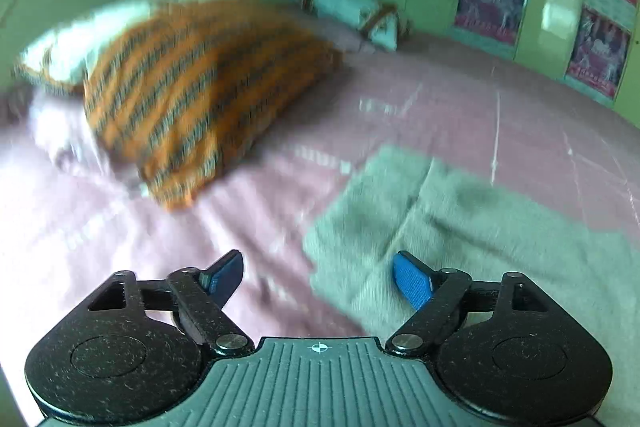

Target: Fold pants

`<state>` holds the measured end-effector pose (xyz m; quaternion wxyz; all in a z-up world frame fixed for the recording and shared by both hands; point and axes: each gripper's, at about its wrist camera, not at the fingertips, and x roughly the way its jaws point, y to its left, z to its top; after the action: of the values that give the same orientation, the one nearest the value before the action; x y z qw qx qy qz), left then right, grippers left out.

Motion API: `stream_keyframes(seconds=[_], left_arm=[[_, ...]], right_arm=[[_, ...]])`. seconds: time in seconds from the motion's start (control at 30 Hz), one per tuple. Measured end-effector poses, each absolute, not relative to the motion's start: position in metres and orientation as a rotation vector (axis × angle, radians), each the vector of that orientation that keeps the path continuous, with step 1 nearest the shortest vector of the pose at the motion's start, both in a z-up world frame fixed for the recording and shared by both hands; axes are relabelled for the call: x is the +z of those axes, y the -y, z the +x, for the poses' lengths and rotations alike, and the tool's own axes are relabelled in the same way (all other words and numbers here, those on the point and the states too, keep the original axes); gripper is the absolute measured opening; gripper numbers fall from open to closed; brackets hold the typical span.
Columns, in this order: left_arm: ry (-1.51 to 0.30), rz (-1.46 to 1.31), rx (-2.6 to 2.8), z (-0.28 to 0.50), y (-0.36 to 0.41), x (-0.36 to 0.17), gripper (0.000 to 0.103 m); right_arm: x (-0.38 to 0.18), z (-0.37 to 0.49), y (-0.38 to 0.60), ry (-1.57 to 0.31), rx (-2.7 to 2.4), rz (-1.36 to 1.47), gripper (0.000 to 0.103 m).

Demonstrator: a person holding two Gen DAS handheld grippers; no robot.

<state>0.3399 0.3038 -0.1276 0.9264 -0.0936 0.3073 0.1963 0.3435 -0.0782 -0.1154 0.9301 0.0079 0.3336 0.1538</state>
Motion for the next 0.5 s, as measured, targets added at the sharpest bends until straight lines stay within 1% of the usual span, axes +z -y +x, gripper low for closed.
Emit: stream_keyframes(seconds=[0.07, 0.17, 0.27, 0.3, 0.33, 0.4, 0.5], left_arm=[[-0.589, -0.212, 0.332, 0.35, -0.296, -0.113, 0.081], [-0.583, -0.213, 0.17, 0.384, -0.268, -0.103, 0.081], [-0.698, -0.203, 0.003, 0.431, -0.24, -0.125, 0.081], [-0.745, -0.135, 0.047, 0.445, -0.236, -0.138, 0.076], [-0.77, -0.081, 0.085, 0.453, -0.235, -0.149, 0.057], [-0.762, -0.097, 0.106, 0.457, -0.246, -0.156, 0.046], [-0.765, -0.12, 0.081, 0.452, -0.246, -0.144, 0.047]], right_arm=[[-0.11, 0.337, 0.099, -0.675, 0.286, 0.044, 0.016], [-0.108, 0.332, 0.129, -0.692, 0.259, 0.123, 0.016], [-0.109, 0.329, 0.141, -0.695, 0.243, 0.132, 0.017], [-0.111, 0.337, 0.137, -0.698, 0.238, 0.129, 0.017], [-0.114, 0.339, 0.139, -0.701, 0.232, 0.124, 0.017], [-0.119, 0.345, 0.144, -0.715, 0.199, 0.112, 0.017], [-0.124, 0.356, 0.153, -0.715, 0.186, 0.137, 0.02]])
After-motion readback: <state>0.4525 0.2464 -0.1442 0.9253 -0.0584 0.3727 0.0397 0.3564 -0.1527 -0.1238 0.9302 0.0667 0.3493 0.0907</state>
